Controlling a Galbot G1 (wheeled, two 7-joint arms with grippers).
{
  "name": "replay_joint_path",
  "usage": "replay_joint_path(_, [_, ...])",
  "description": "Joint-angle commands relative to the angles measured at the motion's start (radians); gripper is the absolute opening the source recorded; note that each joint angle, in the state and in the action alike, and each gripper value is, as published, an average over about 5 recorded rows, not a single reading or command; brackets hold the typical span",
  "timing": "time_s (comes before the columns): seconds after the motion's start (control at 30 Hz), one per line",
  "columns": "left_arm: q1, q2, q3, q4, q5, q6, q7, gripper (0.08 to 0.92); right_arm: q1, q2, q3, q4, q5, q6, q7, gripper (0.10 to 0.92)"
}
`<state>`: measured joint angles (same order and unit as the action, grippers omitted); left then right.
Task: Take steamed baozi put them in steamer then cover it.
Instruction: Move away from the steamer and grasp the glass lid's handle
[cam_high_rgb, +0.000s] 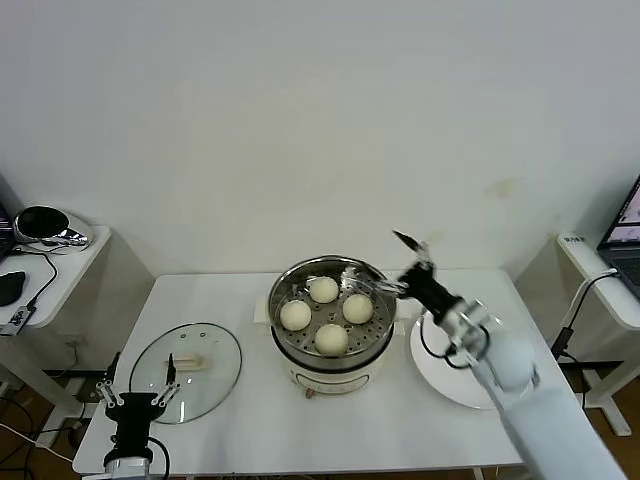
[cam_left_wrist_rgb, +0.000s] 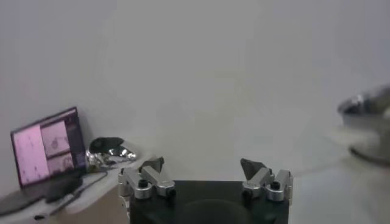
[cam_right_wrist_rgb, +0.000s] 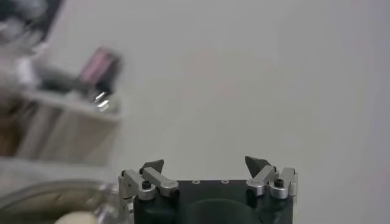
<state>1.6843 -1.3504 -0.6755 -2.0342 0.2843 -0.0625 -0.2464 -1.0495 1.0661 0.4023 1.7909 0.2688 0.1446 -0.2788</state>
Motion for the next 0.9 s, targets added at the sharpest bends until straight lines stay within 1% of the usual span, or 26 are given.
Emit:
replay_joint_path(0.03, [0.027, 0.109, -0.106, 0.112, 0.736, -0.001, 0.087, 0.823, -0.482, 0.286, 0.558, 0.082, -0.093, 0.025, 0.09, 0.823])
replay_joint_path(0.1, [0.038, 0.149, -0.105, 0.124, 0.843, -0.005, 0.117, 0.823, -0.506, 0.293, 0.585, 0.089, -0.08, -0.014, 0.121, 0.823])
replay_joint_path(0.17, [0.03, 0.18, -0.089, 0.145, 0.918, -0.009, 0.122, 0.823, -0.523, 0.299, 0.606, 0.092, -0.07, -0.03, 0.139, 0.823])
replay_joint_path(0.27, [-0.014, 0.203, -0.054, 0.189, 0.984, -0.012, 0.119, 0.823, -0.538, 0.308, 0.628, 0.092, -0.069, -0.029, 0.152, 0.823])
replay_joint_path(0.7, [-0.279, 0.237, 0.059, 0.45, 1.061, -0.029, 0.093, 0.823, -0.56, 0.323, 0.672, 0.1, -0.069, -0.018, 0.164, 0.823])
replay_joint_path(0.9, [-0.346, 0.244, 0.082, 0.514, 1.061, -0.037, 0.083, 0.823, -0.579, 0.336, 0.692, 0.107, -0.075, -0.005, 0.162, 0.823])
